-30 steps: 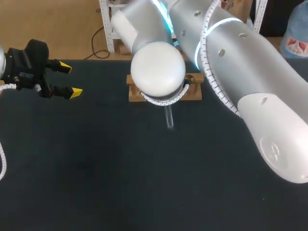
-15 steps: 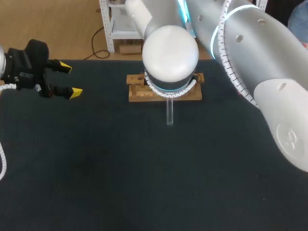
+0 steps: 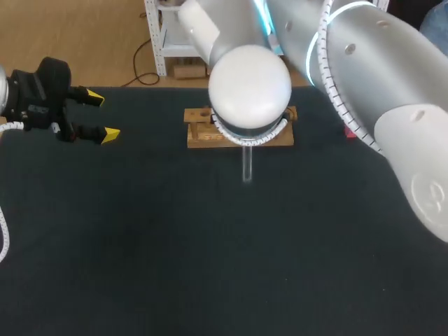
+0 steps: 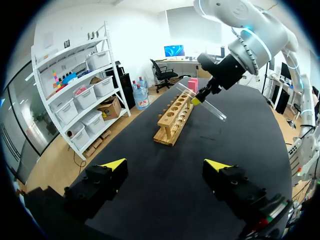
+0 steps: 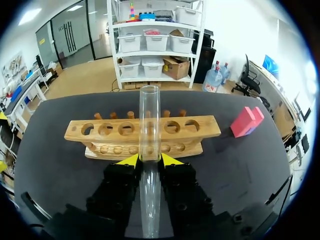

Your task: Grasp the test tube, adjust it, and insert it.

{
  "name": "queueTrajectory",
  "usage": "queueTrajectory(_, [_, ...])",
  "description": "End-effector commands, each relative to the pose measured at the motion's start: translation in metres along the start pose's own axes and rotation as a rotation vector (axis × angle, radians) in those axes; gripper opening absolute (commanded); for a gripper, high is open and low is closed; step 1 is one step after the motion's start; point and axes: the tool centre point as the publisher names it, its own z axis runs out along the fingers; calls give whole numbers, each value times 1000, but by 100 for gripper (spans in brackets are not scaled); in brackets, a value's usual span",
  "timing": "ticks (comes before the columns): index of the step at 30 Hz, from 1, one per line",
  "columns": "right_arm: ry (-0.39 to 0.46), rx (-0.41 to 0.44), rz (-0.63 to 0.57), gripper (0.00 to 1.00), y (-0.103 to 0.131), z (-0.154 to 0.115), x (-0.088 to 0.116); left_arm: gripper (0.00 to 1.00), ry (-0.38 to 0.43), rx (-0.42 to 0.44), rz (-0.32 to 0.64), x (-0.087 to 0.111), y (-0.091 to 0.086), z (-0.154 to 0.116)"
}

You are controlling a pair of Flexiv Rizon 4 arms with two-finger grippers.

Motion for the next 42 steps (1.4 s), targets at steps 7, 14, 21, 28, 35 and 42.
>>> queueTrajectory(7, [-95, -87, 20, 0, -16, -23, 14, 100, -9, -4, 3, 2, -1, 0])
queueTrajectory(14, [-106, -107, 14, 0, -19, -21, 19, 100, -9, -4, 3, 2, -1, 0])
queueTrajectory(21, [-127, -133, 8, 0, -18, -22, 21, 100, -9, -4, 3, 2, -1, 0])
queueTrajectory(28, [-125, -135, -11, 0, -14, -20, 23, 100, -9, -4, 3, 2, -1, 0])
queueTrajectory(35, [-134, -130, -17, 0, -9, -9, 17, 100, -9, -4, 3, 2, -1, 0])
queueTrajectory(42, [-139, -122, -30, 0, -3, 2, 15, 100, -9, -4, 3, 2, -1, 0])
